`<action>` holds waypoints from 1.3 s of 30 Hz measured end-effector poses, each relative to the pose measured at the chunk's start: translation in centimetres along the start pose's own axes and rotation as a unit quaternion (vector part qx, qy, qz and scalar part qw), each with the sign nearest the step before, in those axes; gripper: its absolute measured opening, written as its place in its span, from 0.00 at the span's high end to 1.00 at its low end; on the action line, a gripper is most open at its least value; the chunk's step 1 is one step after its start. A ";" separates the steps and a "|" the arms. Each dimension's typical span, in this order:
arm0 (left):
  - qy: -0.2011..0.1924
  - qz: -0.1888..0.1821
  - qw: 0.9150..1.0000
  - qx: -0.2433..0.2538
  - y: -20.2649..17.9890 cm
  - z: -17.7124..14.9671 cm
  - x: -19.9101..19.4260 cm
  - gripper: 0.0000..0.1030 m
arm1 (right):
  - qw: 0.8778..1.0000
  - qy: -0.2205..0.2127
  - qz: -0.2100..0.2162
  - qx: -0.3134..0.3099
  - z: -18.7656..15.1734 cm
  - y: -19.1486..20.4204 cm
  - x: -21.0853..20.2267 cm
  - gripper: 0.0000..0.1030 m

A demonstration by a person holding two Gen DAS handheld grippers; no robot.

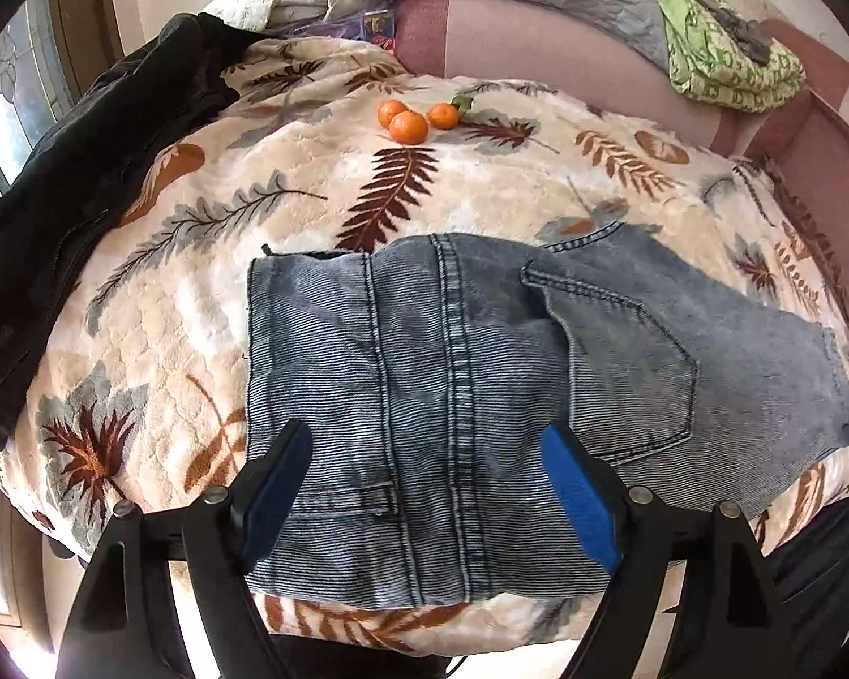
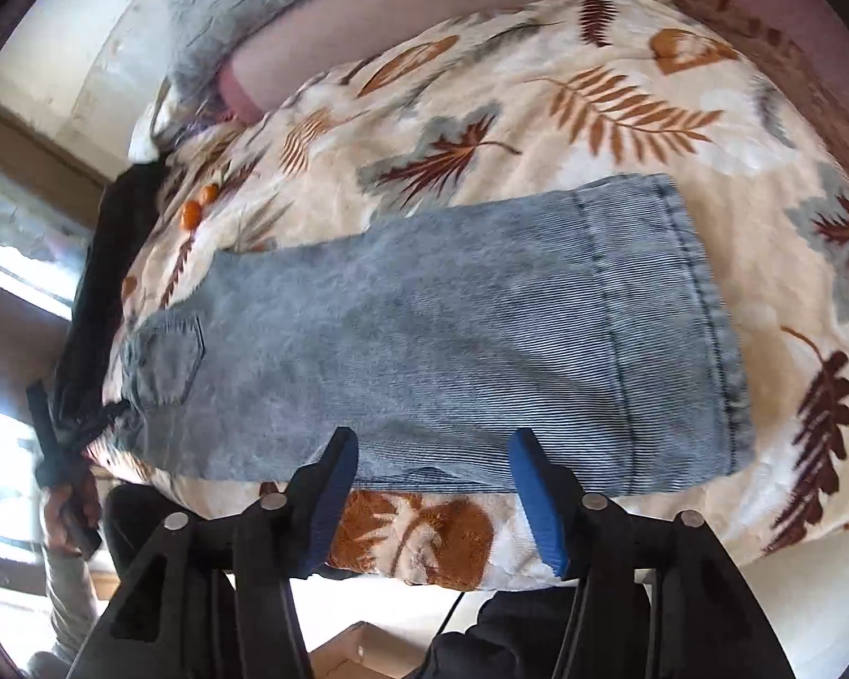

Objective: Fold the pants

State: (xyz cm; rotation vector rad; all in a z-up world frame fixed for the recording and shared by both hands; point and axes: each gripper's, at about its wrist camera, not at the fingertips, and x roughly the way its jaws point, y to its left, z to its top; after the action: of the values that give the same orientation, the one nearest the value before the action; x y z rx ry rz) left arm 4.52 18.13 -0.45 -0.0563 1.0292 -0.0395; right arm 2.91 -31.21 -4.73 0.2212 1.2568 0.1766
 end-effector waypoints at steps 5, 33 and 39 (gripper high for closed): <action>-0.014 -0.007 1.000 0.014 -1.7 0.3 -1.3 0.18 | 0.998 0.022 -0.061 -0.019 0.4 0.9 -0.8 0.38; -0.057 -0.001 0.997 0.046 -6.7 -1.6 5.1 0.17 | 0.935 -0.049 -0.119 -0.331 16.6 29.7 13.7 0.99; -0.059 -0.008 0.997 0.046 -6.5 -1.6 5.0 0.17 | 0.970 -0.066 -0.067 -0.224 17.9 26.2 12.7 0.98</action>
State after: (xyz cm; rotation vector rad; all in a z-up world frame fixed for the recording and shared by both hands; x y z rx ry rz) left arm 5.67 11.30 -5.14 0.0164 0.9071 -0.0976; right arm 23.53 -3.99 -4.32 -0.2387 1.0651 0.3178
